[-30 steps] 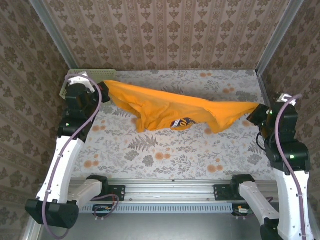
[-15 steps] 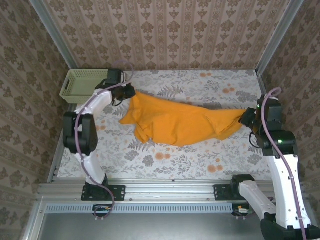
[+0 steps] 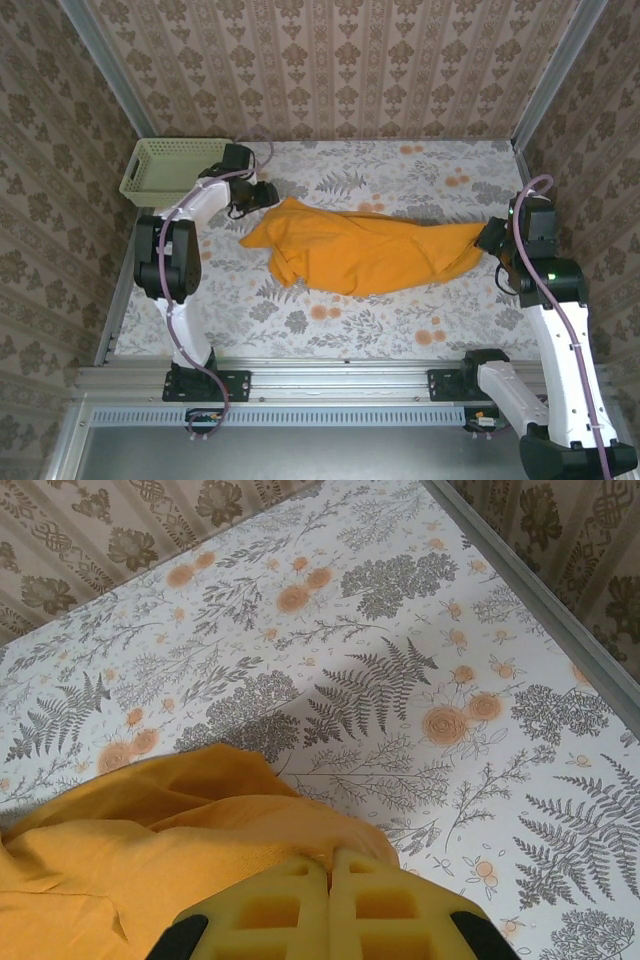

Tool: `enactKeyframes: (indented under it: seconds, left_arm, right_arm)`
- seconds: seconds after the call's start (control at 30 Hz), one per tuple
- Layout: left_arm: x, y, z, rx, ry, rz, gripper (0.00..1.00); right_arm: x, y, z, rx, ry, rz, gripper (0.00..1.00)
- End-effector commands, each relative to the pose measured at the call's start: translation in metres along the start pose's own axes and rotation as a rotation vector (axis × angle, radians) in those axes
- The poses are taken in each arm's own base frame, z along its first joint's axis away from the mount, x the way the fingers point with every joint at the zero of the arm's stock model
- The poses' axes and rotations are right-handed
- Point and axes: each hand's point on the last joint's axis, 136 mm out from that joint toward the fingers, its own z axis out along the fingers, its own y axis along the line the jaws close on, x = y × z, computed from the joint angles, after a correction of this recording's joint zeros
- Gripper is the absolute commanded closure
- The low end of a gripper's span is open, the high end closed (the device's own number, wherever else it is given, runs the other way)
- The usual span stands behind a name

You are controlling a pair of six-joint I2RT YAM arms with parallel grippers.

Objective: Fold the inside-out t-shirt

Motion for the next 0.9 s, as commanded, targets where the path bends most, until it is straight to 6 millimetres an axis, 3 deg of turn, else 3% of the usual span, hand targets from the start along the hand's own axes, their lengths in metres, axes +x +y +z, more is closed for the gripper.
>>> enactKeyframes:
  seconds: [0.0,0.27,0.57,0.87]
  left_arm:
    - [0.023,-0.004,0.001,0.027,0.069,-0.02,0.53]
    - [0.043,-0.01,0.009,0.023,0.104,0.012,0.55]
    - [0.051,-0.004,0.013,0.006,0.113,0.014,0.58]
    - [0.047,-0.01,0.0,0.013,0.081,0.023,0.78]
  right_arm:
    - [-0.003,0.001,0.004,-0.006,-0.012,-0.008,1.0]
    - [0.002,-0.001,0.008,0.0,0.0,-0.003,1.0]
    - [0.003,-0.001,0.009,-0.002,0.008,-0.002,1.0]
    - [0.004,-0.001,0.01,-0.002,0.015,-0.001,1.0]
